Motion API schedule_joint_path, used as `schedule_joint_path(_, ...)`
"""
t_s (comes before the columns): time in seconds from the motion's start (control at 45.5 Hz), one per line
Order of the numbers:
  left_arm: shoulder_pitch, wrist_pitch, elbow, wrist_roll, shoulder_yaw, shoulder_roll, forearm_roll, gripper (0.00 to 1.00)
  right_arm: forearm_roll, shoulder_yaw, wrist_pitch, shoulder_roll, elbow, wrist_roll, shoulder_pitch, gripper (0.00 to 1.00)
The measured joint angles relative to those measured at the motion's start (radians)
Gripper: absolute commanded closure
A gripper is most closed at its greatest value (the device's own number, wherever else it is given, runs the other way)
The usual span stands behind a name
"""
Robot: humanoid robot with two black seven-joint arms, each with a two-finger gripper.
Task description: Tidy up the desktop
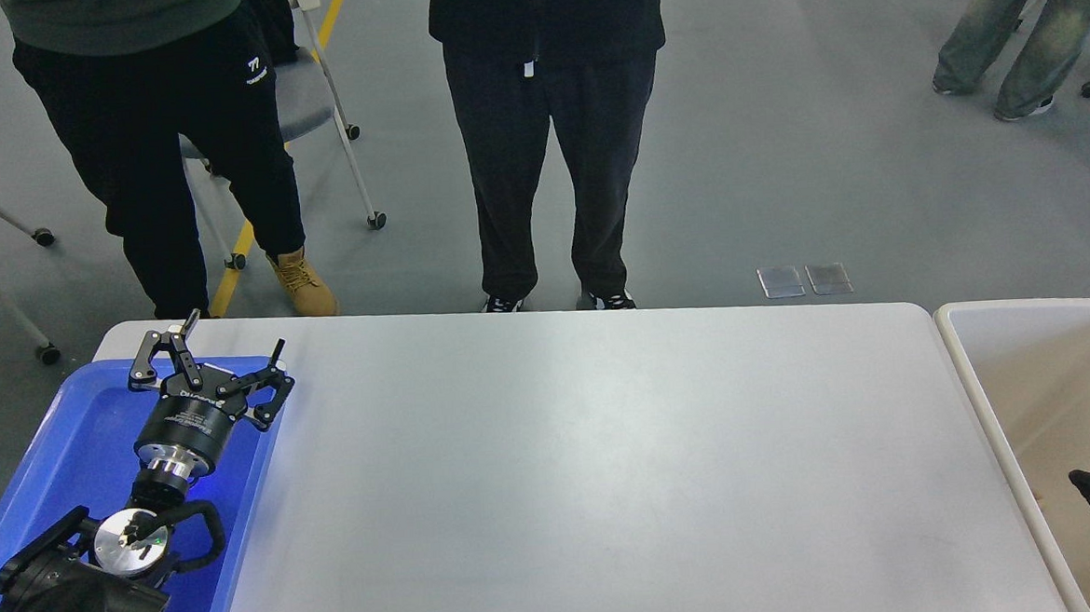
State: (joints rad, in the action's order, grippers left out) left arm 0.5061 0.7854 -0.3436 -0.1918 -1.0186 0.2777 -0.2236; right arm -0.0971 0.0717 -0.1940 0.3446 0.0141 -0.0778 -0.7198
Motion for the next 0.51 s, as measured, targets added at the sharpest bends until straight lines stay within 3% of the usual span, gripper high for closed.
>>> schedule_joint_path(0.242, 0.0, 0.0, 0.0, -0.002, 0.0, 0.0, 0.0, 0.0, -0.01, -0.009, 0.072, 0.007, -0.003, 0.001, -0.075, 0.0)
schedule_joint_path(0.506, 0.0, 0.0, 0.0, -0.002, 0.001, 0.0, -0.001, 0.0, -0.02, -0.137, 0.234, 0.072, -0.008, 0.001, -0.157, 0.0)
